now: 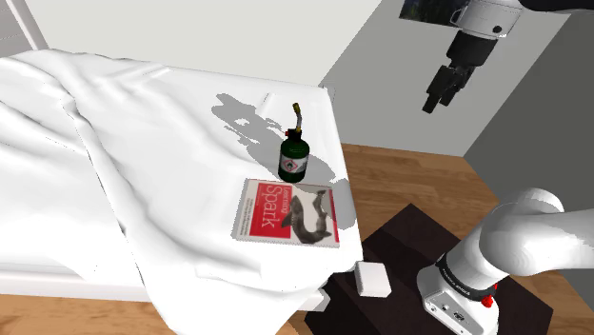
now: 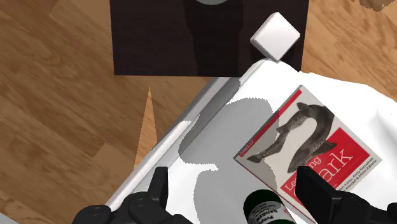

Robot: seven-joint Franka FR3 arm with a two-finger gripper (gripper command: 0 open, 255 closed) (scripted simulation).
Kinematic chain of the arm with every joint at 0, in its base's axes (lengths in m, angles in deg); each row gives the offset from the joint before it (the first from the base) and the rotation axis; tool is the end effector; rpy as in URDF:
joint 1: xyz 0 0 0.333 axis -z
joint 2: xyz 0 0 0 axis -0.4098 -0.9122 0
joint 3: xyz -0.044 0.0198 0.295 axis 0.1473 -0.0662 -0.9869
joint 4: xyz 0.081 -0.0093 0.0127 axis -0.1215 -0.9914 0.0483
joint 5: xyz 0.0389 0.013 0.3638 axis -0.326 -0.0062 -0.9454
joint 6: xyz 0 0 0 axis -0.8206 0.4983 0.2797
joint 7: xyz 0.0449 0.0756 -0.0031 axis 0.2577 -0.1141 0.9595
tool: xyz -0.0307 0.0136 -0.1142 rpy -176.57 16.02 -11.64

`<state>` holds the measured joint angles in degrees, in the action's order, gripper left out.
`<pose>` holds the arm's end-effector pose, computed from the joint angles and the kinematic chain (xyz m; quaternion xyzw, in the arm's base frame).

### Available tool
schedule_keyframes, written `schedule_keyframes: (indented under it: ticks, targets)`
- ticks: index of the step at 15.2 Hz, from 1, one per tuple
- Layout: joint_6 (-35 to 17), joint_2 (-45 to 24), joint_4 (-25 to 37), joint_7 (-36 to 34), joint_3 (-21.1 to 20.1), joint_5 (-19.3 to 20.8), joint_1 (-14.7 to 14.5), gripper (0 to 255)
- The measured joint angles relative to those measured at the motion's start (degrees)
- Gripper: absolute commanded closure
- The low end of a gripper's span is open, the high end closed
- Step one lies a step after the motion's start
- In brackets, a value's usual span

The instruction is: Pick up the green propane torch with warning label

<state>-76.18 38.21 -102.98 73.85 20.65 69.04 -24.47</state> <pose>0.2693 -0.0233 0.6020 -0.9999 -0.0055 -0.0083 0.0081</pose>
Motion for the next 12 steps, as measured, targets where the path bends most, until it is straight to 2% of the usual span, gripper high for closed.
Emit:
schedule_keyframes:
  ticks: [3, 12]
  targets:
    - [-2.7, -0.9, -1.2, 1.3, 0.4, -0.1, -0.6, 0]
    - [-22.1, -11.8, -5.2, 9.4, 2.1, -2.3, -5.5, 0]
